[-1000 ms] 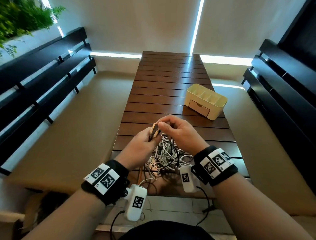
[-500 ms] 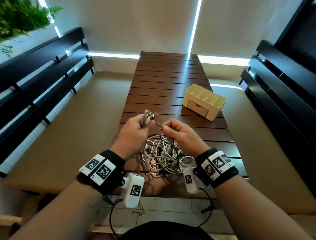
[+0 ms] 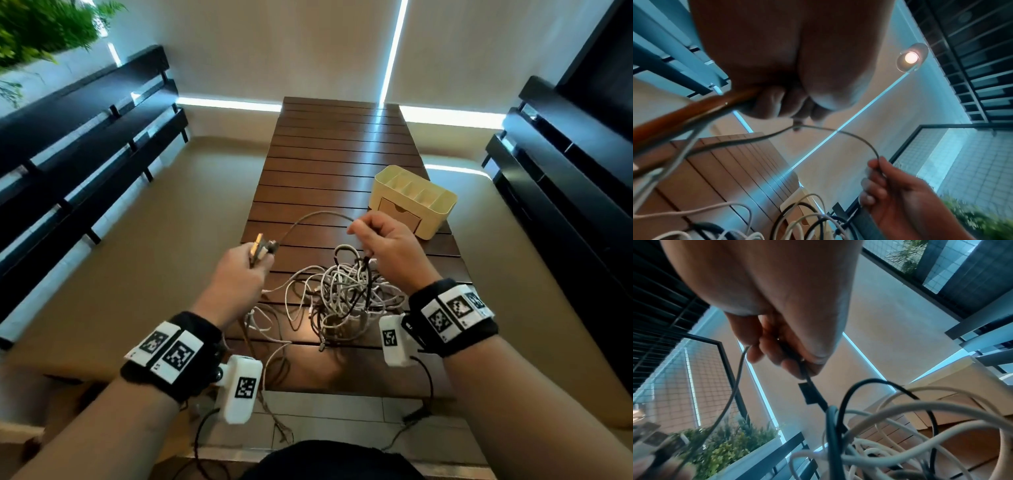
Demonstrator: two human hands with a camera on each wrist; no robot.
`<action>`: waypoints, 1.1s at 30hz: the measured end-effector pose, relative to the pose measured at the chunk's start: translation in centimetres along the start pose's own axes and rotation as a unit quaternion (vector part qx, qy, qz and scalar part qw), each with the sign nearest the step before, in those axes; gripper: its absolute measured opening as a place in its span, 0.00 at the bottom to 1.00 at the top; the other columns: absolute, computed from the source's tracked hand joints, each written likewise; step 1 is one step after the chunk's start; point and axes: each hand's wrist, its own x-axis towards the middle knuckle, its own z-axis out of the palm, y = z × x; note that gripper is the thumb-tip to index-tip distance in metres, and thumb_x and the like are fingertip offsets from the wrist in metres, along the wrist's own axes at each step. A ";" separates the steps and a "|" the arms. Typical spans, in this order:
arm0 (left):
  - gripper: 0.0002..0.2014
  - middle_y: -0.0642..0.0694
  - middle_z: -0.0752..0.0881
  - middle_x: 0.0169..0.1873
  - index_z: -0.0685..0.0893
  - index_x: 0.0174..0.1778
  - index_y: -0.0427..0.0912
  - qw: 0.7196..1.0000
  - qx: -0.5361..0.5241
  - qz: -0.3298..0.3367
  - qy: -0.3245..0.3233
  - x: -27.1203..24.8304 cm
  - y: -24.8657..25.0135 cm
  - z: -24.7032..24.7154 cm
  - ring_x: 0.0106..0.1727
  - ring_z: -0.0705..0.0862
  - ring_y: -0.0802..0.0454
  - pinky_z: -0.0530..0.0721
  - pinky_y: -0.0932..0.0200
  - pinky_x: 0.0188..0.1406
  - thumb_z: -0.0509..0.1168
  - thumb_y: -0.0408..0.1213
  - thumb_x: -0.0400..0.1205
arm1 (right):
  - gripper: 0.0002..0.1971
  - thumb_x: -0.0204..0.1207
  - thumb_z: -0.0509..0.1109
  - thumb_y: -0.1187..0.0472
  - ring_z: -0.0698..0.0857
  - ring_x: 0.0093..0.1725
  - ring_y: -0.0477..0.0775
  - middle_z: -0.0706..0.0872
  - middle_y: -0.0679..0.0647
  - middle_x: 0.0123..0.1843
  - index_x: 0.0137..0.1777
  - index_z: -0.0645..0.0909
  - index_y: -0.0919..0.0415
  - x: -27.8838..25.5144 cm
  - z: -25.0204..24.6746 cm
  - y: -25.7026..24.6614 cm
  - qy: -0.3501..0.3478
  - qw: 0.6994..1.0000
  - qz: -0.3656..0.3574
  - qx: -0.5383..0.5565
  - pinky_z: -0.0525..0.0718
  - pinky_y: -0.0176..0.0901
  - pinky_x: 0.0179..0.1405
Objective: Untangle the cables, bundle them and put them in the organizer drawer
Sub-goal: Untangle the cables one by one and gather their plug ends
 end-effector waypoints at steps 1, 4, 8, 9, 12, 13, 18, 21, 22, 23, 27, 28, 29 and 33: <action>0.14 0.50 0.72 0.26 0.76 0.36 0.43 0.999 -0.013 0.011 0.041 -0.1 0.2 -0.1 0.25 0.67 0.56 0.68 0.69 0.21 0.61 0.38 0.89 | 0.09 0.86 0.67 0.56 0.73 0.30 0.44 0.78 0.38 0.28 0.43 0.84 0.48 -0.1 0.3 -0.1 -0.017 1.000 -0.003 -0.023 0.75 0.37 0.34; 0.11 0.52 0.75 0.29 0.77 0.40 0.50 0.985 -0.064 0.118 0.109 -0.2 1.3 0.2 0.26 0.71 0.56 0.74 0.58 0.27 0.60 0.41 0.90 | 0.06 0.84 0.70 0.58 0.75 0.31 0.39 0.81 0.43 0.35 0.46 0.86 0.55 -0.6 1.4 0.7 -0.072 0.992 -0.019 -0.103 0.76 0.30 0.35; 0.08 0.54 0.80 0.33 0.79 0.44 0.55 0.987 0.006 0.155 -0.046 0.4 2.4 2.1 0.28 0.75 0.63 0.74 0.61 0.29 0.60 0.41 0.89 | 0.05 0.82 0.72 0.62 0.77 0.34 0.39 0.82 0.45 0.38 0.47 0.87 0.62 -1.2 2.5 0.3 -0.088 0.989 -0.057 -0.108 0.74 0.27 0.37; 0.10 0.54 0.80 0.33 0.77 0.41 0.53 0.985 0.037 0.150 -0.078 0.6 2.4 2.7 0.28 0.75 0.62 0.73 0.58 0.31 0.60 0.41 0.89 | 0.05 0.82 0.72 0.62 0.76 0.33 0.40 0.82 0.45 0.37 0.46 0.87 0.63 -1.4 2.4 -0.1 -0.084 0.989 -0.065 -0.100 0.74 0.28 0.36; 0.13 0.52 0.80 0.30 0.76 0.37 0.47 0.983 0.064 0.141 -0.101 0.8 1.8 3.3 0.30 0.75 0.54 0.72 0.54 0.31 0.62 0.43 0.88 | 0.06 0.83 0.71 0.61 0.74 0.32 0.41 0.82 0.47 0.36 0.45 0.86 0.61 -1.9 1.8 -0.7 -0.071 0.991 -0.073 -0.091 0.73 0.30 0.34; 0.13 0.52 0.79 0.30 0.76 0.37 0.46 0.985 0.045 0.141 -0.091 0.6 1.7 3.1 0.29 0.74 0.55 0.71 0.56 0.31 0.61 0.42 0.88 | 0.07 0.84 0.70 0.59 0.75 0.32 0.41 0.82 0.48 0.36 0.46 0.86 0.60 -2.0 1.6 -0.4 -0.078 0.991 -0.059 -0.091 0.74 0.31 0.34; 0.14 0.53 0.71 0.25 0.80 0.42 0.33 0.989 -0.052 0.139 0.007 0.1 2.6 1.0 0.21 0.67 0.61 0.66 0.67 0.23 0.63 0.40 0.88 | 0.12 0.87 0.63 0.51 0.74 0.31 0.44 0.77 0.44 0.32 0.45 0.84 0.51 -3.4 1.3 1.9 -0.100 0.992 0.036 -0.066 0.74 0.39 0.34; 0.14 0.54 0.72 0.22 0.82 0.42 0.38 0.994 -0.012 0.103 -0.021 -0.1 2.2 0.7 0.22 0.68 0.60 0.68 0.60 0.27 0.63 0.43 0.88 | 0.13 0.87 0.63 0.51 0.75 0.32 0.48 0.77 0.49 0.33 0.43 0.84 0.49 -3.3 1.1 1.3 -0.099 0.993 0.038 -0.048 0.74 0.42 0.34; 0.13 0.56 0.72 0.22 0.83 0.42 0.40 0.995 -0.020 0.089 -0.028 -0.1 1.8 0.6 0.23 0.69 0.57 0.69 0.56 0.29 0.63 0.44 0.88 | 0.12 0.87 0.63 0.50 0.77 0.33 0.52 0.80 0.51 0.34 0.44 0.85 0.48 -3.2 0.8 1.1 -0.109 0.992 0.038 -0.047 0.76 0.45 0.36; 0.13 0.56 0.72 0.21 0.83 0.41 0.40 0.996 -0.036 0.076 -0.035 -0.1 1.4 0.5 0.23 0.69 0.55 0.69 0.55 0.29 0.63 0.43 0.88 | 0.12 0.86 0.64 0.49 0.80 0.36 0.54 0.83 0.50 0.37 0.44 0.86 0.46 -3.3 0.5 1.0 -0.127 0.990 0.037 -0.051 0.80 0.48 0.39; 0.13 0.57 0.67 0.18 0.83 0.44 0.34 0.996 -0.051 0.044 -0.051 -0.6 0.3 0.6 0.19 0.64 0.61 0.65 0.62 0.22 0.63 0.40 0.88 | 0.09 0.84 0.68 0.50 0.81 0.45 0.38 0.82 0.39 0.43 0.45 0.89 0.41 -4.8 0.7 1.8 -0.210 0.975 0.038 -0.059 0.78 0.38 0.51; 0.12 0.57 0.67 0.19 0.84 0.45 0.36 0.997 -0.055 0.039 -0.044 -0.7 0.0 0.7 0.18 0.63 0.61 0.64 0.64 0.20 0.63 0.40 0.88 | 0.08 0.83 0.69 0.50 0.80 0.45 0.37 0.80 0.40 0.44 0.46 0.90 0.42 -5.4 1.1 2.3 -0.215 0.974 0.049 -0.057 0.78 0.37 0.52; 0.11 0.57 0.67 0.20 0.86 0.46 0.39 0.997 -0.062 0.032 -0.035 -0.8 -0.3 0.8 0.18 0.64 0.61 0.64 0.65 0.19 0.63 0.40 0.88 | 0.08 0.82 0.70 0.49 0.80 0.45 0.38 0.80 0.41 0.44 0.46 0.91 0.43 -6.0 1.6 2.8 -0.219 0.972 0.060 -0.060 0.80 0.38 0.53; 0.11 0.56 0.68 0.21 0.87 0.50 0.38 0.994 -0.108 0.001 -0.022 -1.2 -1.2 0.7 0.21 0.65 0.57 0.67 0.60 0.21 0.63 0.41 0.88 | 0.07 0.80 0.73 0.51 0.87 0.50 0.43 0.90 0.44 0.49 0.54 0.90 0.47 -8.7 3.7 5.2 -0.252 0.954 0.132 -0.090 0.86 0.44 0.60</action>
